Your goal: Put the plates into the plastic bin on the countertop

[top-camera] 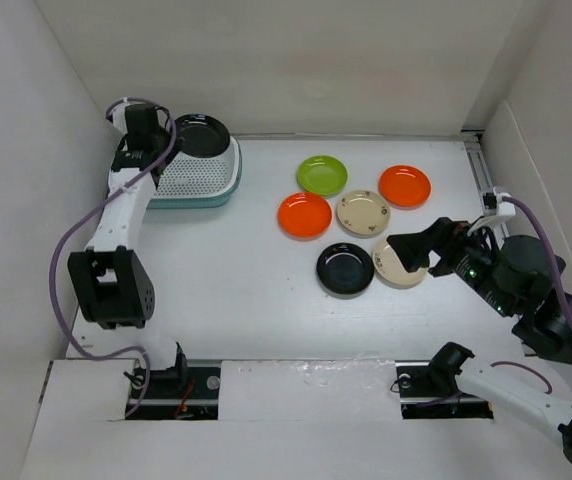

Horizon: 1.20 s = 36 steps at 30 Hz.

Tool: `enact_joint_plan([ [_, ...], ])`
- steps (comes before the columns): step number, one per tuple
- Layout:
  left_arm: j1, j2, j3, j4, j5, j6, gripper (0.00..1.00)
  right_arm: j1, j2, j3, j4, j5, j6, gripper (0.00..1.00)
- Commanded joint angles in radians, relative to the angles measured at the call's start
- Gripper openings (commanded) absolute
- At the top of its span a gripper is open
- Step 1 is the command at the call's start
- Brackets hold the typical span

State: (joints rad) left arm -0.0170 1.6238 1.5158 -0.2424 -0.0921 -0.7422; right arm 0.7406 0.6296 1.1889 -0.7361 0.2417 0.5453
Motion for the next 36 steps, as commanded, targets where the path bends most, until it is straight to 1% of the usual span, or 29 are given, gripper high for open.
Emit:
enact_joint_plan([
  [1, 0.075, 0.102, 0.140, -0.006, 0.078, 0.009, 0.00, -0.001, -0.007, -0.012, 0.075, -0.053, -0.005, 1.00],
  [4, 0.126, 0.217, 0.194, -0.006, 0.115, 0.000, 0.00, -0.001, -0.007, -0.022, 0.084, -0.084, 0.005, 1.00],
  [8, 0.146, 0.324, 0.276, -0.027, 0.127, 0.000, 0.00, -0.001, -0.007, -0.043, 0.095, -0.107, 0.015, 1.00],
  [12, 0.146, 0.373, 0.259, -0.037, 0.127, 0.000, 0.00, -0.001, 0.002, -0.043, 0.104, -0.107, 0.015, 1.00],
  [13, 0.146, 0.373, 0.245, -0.009, 0.143, 0.000, 0.00, -0.001, 0.002, -0.043, 0.104, -0.107, 0.015, 1.00],
  [16, 0.146, 0.415, 0.234, 0.000, 0.153, 0.000, 0.00, -0.001, 0.002, -0.043, 0.104, -0.107, 0.015, 1.00],
  [17, 0.146, 0.441, 0.234, 0.000, 0.179, 0.000, 0.02, -0.001, 0.002, -0.043, 0.104, -0.107, 0.015, 1.00],
  [19, 0.146, 0.441, 0.244, 0.000, 0.189, 0.000, 0.17, -0.001, 0.012, -0.043, 0.104, -0.107, 0.015, 1.00],
  [20, 0.146, 0.441, 0.224, 0.009, 0.189, 0.000, 0.26, -0.001, 0.012, -0.043, 0.104, -0.107, 0.015, 1.00],
  [21, 0.135, 0.412, 0.209, 0.009, 0.152, 0.000, 0.39, -0.001, 0.012, -0.043, 0.104, -0.116, 0.015, 1.00],
  [22, 0.135, 0.383, 0.189, 0.018, 0.116, 0.000, 0.59, -0.001, 0.012, -0.034, 0.104, -0.116, 0.015, 1.00],
  [23, 0.135, 0.383, 0.188, 0.018, 0.115, 0.000, 0.64, -0.001, 0.012, -0.034, 0.104, -0.116, 0.015, 1.00],
  [25, 0.135, 0.372, 0.210, -0.021, 0.092, 0.000, 0.70, -0.001, 0.012, -0.034, 0.104, -0.116, 0.015, 1.00],
  [26, 0.135, 0.355, 0.240, -0.049, 0.077, 0.000, 0.76, -0.001, 0.021, -0.034, 0.104, -0.116, 0.015, 1.00],
  [27, 0.135, 0.355, 0.241, -0.049, 0.077, 0.000, 0.78, -0.001, 0.021, -0.025, 0.104, -0.116, 0.015, 1.00],
  [28, 0.120, 0.317, 0.250, -0.049, 0.054, 0.016, 0.81, -0.001, 0.021, -0.025, 0.104, -0.116, 0.015, 1.00],
  [29, 0.105, 0.292, 0.250, -0.049, 0.034, 0.027, 0.87, -0.001, 0.021, -0.025, 0.104, -0.116, 0.015, 1.00],
  [30, 0.089, 0.266, 0.239, -0.049, 0.014, 0.055, 0.97, -0.001, 0.031, -0.025, 0.104, -0.116, 0.015, 1.00],
  [31, 0.071, 0.213, 0.228, -0.026, 0.014, 0.067, 1.00, -0.001, 0.032, -0.025, 0.104, -0.116, 0.015, 1.00],
  [34, -0.012, 0.137, 0.166, 0.018, 0.052, 0.095, 1.00, -0.001, 0.042, -0.025, 0.104, -0.116, 0.015, 1.00],
  [35, -0.064, 0.098, 0.155, 0.018, 0.067, 0.095, 1.00, -0.001, 0.042, -0.025, 0.104, -0.116, 0.015, 1.00],
  [36, -0.089, 0.078, 0.120, 0.018, 0.084, 0.095, 1.00, -0.001, 0.042, -0.025, 0.104, -0.116, 0.015, 1.00],
])
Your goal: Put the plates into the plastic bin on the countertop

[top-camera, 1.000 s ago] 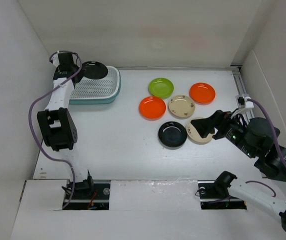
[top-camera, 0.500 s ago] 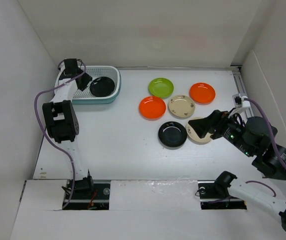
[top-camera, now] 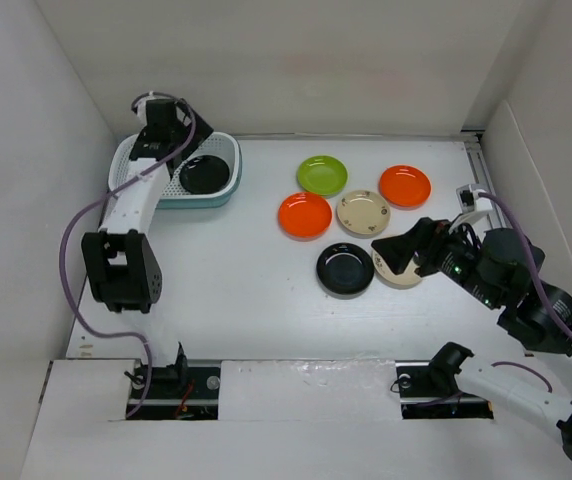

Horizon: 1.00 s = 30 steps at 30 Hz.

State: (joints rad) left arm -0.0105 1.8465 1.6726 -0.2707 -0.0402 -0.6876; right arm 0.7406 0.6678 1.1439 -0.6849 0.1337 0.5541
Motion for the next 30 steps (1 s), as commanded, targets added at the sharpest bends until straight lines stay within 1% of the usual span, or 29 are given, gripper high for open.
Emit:
enact_joint_plan([
  [1, -0.120, -0.167, -0.074, 0.065, 0.052, 0.040, 1.00, -0.001, 0.013, 0.020, 0.053, 0.001, 0.006, 1.00],
  [2, -0.143, -0.221, -0.120, 0.112, 0.092, 0.028, 1.00, -0.001, 0.013, 0.020, 0.053, 0.001, 0.006, 1.00],
  [3, -0.195, -0.249, -0.175, 0.152, 0.108, 0.017, 1.00, -0.001, 0.013, 0.020, 0.053, 0.001, 0.006, 1.00],
  [4, -0.219, -0.275, -0.289, 0.186, 0.118, 0.007, 1.00, -0.001, 0.013, 0.020, 0.053, 0.010, 0.006, 1.00],
  [6, -0.288, -0.324, -0.388, 0.246, 0.137, -0.044, 1.00, -0.001, 0.013, 0.020, 0.053, 0.010, 0.006, 1.00],
  [7, -0.311, -0.338, -0.489, 0.280, 0.148, -0.058, 1.00, -0.001, 0.013, 0.020, 0.053, 0.010, 0.006, 1.00],
  [9, -0.362, -0.349, -0.575, 0.364, 0.129, -0.073, 1.00, -0.001, 0.013, 0.020, 0.053, 0.010, 0.006, 1.00],
  [10, -0.405, -0.349, -0.603, 0.376, 0.109, -0.085, 1.00, -0.001, 0.013, 0.020, 0.053, 0.020, 0.006, 1.00],
  [12, -0.419, -0.336, -0.675, 0.434, 0.095, -0.095, 1.00, -0.001, 0.001, 0.020, 0.053, 0.020, 0.006, 1.00],
  [13, -0.428, -0.305, -0.720, 0.456, 0.108, -0.095, 1.00, -0.001, -0.011, 0.011, 0.053, 0.020, 0.006, 1.00],
  [18, -0.428, -0.199, -0.824, 0.602, 0.155, -0.095, 1.00, -0.001, -0.033, 0.011, 0.044, 0.020, 0.006, 1.00],
  [21, -0.428, -0.123, -0.843, 0.663, 0.169, -0.105, 1.00, -0.001, -0.033, 0.011, 0.035, 0.020, 0.006, 1.00],
  [22, -0.428, -0.103, -0.843, 0.672, 0.169, -0.105, 0.98, -0.001, -0.033, 0.011, 0.035, 0.020, 0.006, 1.00],
  [26, -0.428, -0.009, -0.818, 0.686, 0.181, -0.105, 0.88, -0.001, -0.033, 0.002, 0.035, 0.020, 0.017, 1.00],
  [27, -0.419, 0.019, -0.806, 0.686, 0.171, -0.115, 0.84, -0.001, -0.033, 0.002, 0.035, 0.020, 0.017, 1.00],
  [28, -0.419, 0.031, -0.806, 0.686, 0.171, -0.115, 0.77, -0.001, -0.033, 0.002, 0.035, 0.020, 0.017, 1.00],
  [30, -0.419, 0.031, -0.792, 0.686, 0.137, -0.124, 0.73, -0.001, -0.033, 0.002, 0.035, 0.020, 0.017, 1.00],
])
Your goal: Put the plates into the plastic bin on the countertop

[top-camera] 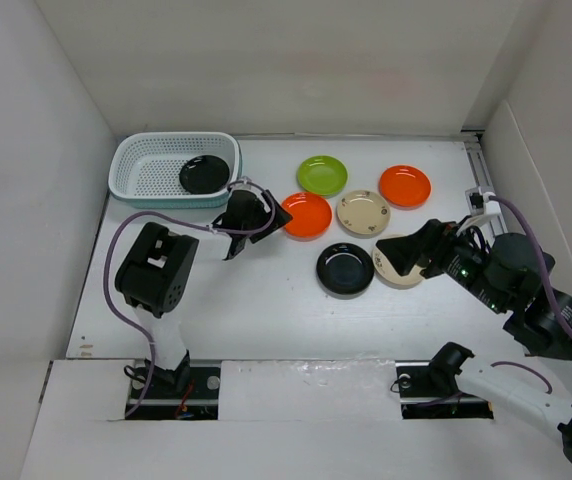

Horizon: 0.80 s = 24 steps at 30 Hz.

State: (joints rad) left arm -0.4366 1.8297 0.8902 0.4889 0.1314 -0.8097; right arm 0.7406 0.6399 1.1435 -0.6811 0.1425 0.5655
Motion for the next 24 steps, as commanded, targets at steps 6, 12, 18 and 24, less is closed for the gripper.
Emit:
enact_joint_plan([
  [6, 0.019, 0.082, 0.084, -0.177, -0.052, -0.011, 0.57, -0.001, -0.005, 0.002, 0.040, 0.011, 0.014, 1.00],
  [12, 0.019, 0.114, 0.167, -0.283, -0.039, 0.000, 0.53, -0.001, -0.014, 0.002, 0.040, 0.011, 0.014, 1.00],
  [18, -0.002, 0.155, 0.253, -0.389, -0.075, -0.032, 0.52, -0.001, -0.023, 0.002, 0.040, 0.002, 0.014, 1.00],
  [24, -0.002, 0.181, 0.262, -0.389, -0.075, -0.042, 0.29, -0.001, -0.032, 0.002, 0.031, 0.011, 0.014, 1.00],
])
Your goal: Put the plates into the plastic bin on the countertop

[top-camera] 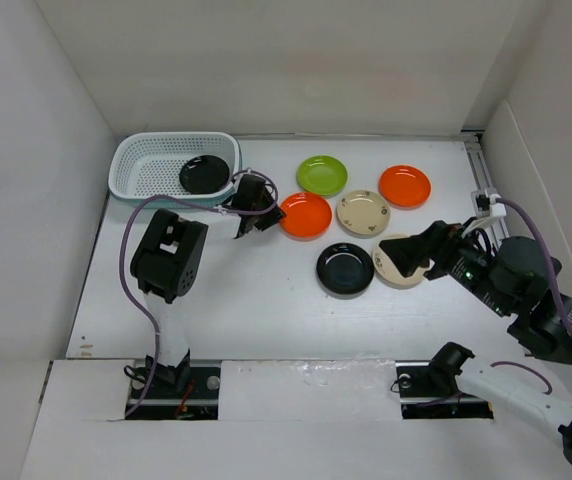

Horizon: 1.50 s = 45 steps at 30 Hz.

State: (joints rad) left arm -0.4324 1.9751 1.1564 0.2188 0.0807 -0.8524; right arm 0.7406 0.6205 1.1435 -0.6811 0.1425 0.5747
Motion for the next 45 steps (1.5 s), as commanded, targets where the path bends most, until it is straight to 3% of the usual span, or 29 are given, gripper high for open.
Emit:
enact_joint_plan([
  [1, -0.006, 0.036, -0.004, -0.119, -0.024, 0.001, 0.25, -0.001, -0.013, 0.002, 0.031, 0.020, 0.005, 1.00],
  [6, -0.006, 0.036, 0.008, -0.142, -0.038, -0.010, 0.00, -0.001, -0.022, 0.002, 0.031, 0.020, 0.005, 1.00],
  [11, -0.006, -0.073, -0.015, -0.216, -0.146, -0.023, 0.00, -0.001, -0.022, 0.002, 0.031, 0.020, 0.005, 1.00],
  [15, -0.006, -0.184, -0.026, -0.207, -0.076, 0.051, 0.00, -0.001, -0.022, 0.002, 0.022, 0.029, 0.005, 1.00],
  [20, -0.006, -0.312, 0.046, -0.300, -0.073, 0.072, 0.00, -0.001, -0.022, 0.002, 0.031, 0.029, 0.005, 1.00],
  [24, 0.056, -0.404, 0.126, -0.370, -0.136, 0.072, 0.00, -0.001, -0.022, 0.002, 0.031, 0.029, -0.004, 1.00],
  [31, 0.257, -0.343, 0.341, -0.434, -0.107, 0.101, 0.00, -0.001, 0.010, 0.002, 0.069, -0.012, -0.013, 1.00],
  [36, 0.394, -0.187, 0.486, -0.496, -0.119, 0.101, 0.00, -0.001, 0.019, -0.007, 0.089, -0.021, -0.013, 1.00],
  [45, 0.521, 0.022, 0.611, -0.529, -0.027, 0.110, 0.00, -0.001, -0.010, -0.025, 0.069, 0.000, -0.024, 1.00],
])
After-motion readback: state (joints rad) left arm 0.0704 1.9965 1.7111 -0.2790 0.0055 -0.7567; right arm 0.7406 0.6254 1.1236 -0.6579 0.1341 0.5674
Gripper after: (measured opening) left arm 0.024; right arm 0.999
